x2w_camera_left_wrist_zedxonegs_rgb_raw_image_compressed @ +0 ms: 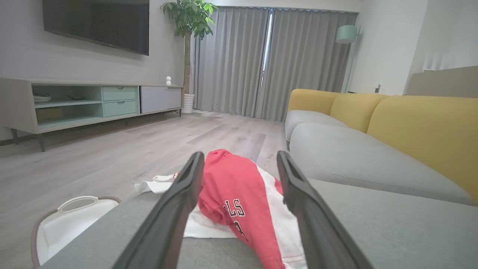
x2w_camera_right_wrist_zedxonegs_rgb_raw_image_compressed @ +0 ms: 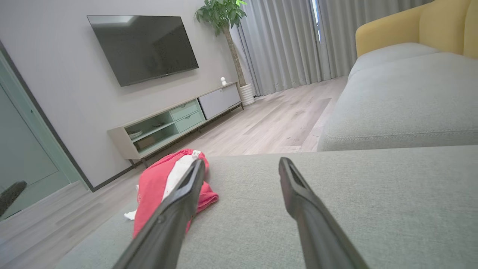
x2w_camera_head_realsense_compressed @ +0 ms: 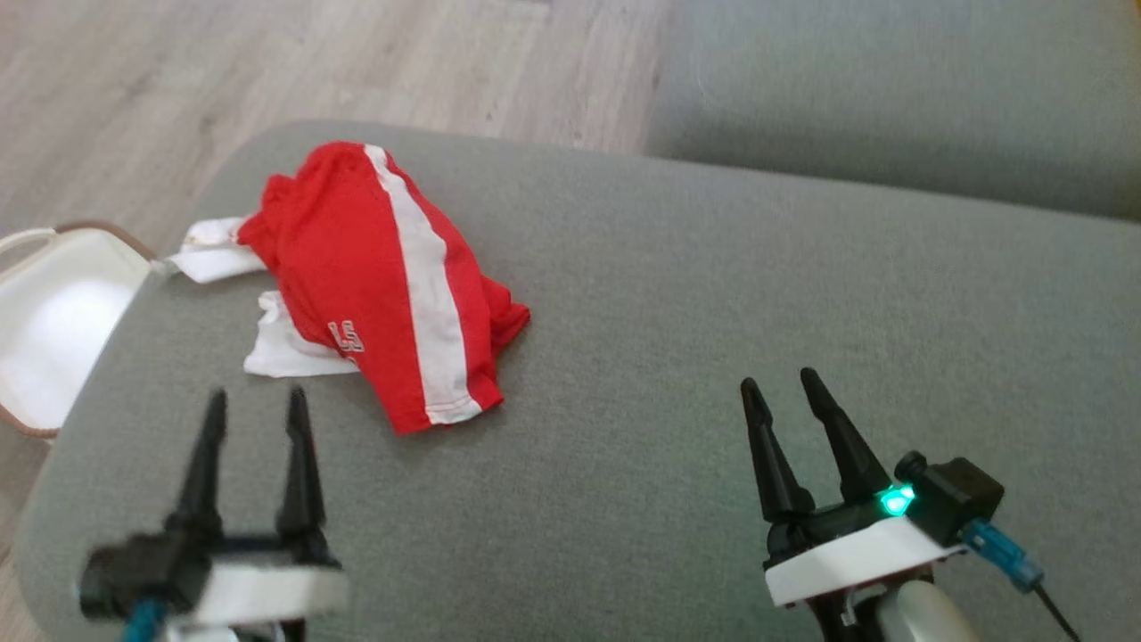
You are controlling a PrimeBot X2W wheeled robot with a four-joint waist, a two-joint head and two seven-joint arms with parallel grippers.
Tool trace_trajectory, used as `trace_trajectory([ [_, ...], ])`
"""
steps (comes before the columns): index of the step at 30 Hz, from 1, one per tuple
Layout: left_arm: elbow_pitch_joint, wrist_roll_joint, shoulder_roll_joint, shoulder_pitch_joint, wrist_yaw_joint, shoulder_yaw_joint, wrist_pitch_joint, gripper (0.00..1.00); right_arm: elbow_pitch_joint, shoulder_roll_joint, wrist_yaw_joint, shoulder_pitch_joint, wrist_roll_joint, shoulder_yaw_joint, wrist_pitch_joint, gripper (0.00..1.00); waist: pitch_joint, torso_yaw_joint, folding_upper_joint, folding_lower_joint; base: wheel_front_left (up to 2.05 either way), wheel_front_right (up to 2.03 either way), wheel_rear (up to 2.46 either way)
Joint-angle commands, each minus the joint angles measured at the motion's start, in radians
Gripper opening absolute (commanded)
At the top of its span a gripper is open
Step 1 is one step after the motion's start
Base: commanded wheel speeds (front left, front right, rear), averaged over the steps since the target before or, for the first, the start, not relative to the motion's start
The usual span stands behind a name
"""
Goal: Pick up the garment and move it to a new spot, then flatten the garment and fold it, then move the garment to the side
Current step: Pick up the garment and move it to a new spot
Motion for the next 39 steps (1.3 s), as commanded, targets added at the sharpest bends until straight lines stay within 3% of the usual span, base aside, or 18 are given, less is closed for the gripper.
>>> trace_trajectory([
  [1, -0.031, 0.010, 0.047, -0.131, -0.010, 0.046, -0.008, 1.00, -0.043, -0.005, 0.008, -0.063, -0.016, 0.009, -0.011, 1.00, 0.052, -0.031, -0.0001, 0.0000, 0.00, 0.00, 0.00],
  [2, -0.031, 0.010, 0.047, -0.131, -0.010, 0.046, -0.008, 1.00, -0.043, -0.005, 0.008, -0.063, -0.016, 0.009, -0.011, 1.00, 0.052, -0.031, -0.0001, 0.0000, 0.00, 0.00, 0.00],
  [6, 0.022, 0.019, 0.153, -0.320, -0.023, 0.043, 0.027, 1.00, -0.063, -0.005, 0.008, -0.099, -0.044, -0.018, -0.011, 1.00, 0.133, -0.066, -0.0001, 0.0000, 0.00, 0.00, 0.00],
  [10, 0.110, -0.001, 0.263, -0.554, -0.031, 0.018, 0.153, 1.00, -0.083, -0.005, 0.008, -0.133, -0.064, -0.050, -0.011, 1.00, 0.205, -0.104, -0.0001, 0.0000, 0.00, 0.00, 0.00],
  [18, 0.396, -0.109, 0.447, -0.911, -0.034, -0.172, 0.418, 1.00, -0.116, -0.005, 0.008, -0.194, -0.082, -0.071, -0.011, 1.00, 0.325, -0.184, -0.0001, 0.0000, 0.00, 0.00, 0.00],
  [24, 0.609, -0.194, 0.492, -1.034, -0.034, -0.257, 0.568, 1.00, -0.135, -0.005, 0.008, -0.225, -0.082, -0.059, -0.011, 1.00, 0.387, -0.238, -0.0001, 0.0000, 0.00, 0.00, 0.00],
  [36, 0.848, -0.275, 0.510, -1.098, -0.034, -0.362, 0.712, 1.00, -0.147, -0.005, 0.008, -0.238, -0.067, -0.050, -0.011, 1.00, 0.426, -0.298, -0.0001, 0.0000, 0.00, 0.00, 0.00],
  [37, 0.859, -0.283, 0.509, -1.097, -0.034, -0.367, 0.726, 0.92, -0.147, -0.005, 0.008, -0.238, -0.066, -0.051, -0.011, 1.00, 0.425, -0.299, -0.0001, 0.0000, 0.00, 0.00, 0.00],
  [38, 0.867, -0.287, 0.511, -1.099, -0.034, -0.370, 0.729, 0.29, -0.147, -0.005, 0.008, -0.237, -0.065, -0.052, -0.011, 1.00, 0.423, -0.299, -0.0001, 0.0000, 0.00, 0.00, 0.00],
  [39, 0.872, -0.288, 0.516, -1.103, -0.034, -0.372, 0.723, 0.00, -0.148, -0.005, 0.008, -0.236, -0.065, -0.053, -0.011, 1.00, 0.422, -0.298, -0.0001, 0.0000, 0.00, 0.00, 0.00],
])
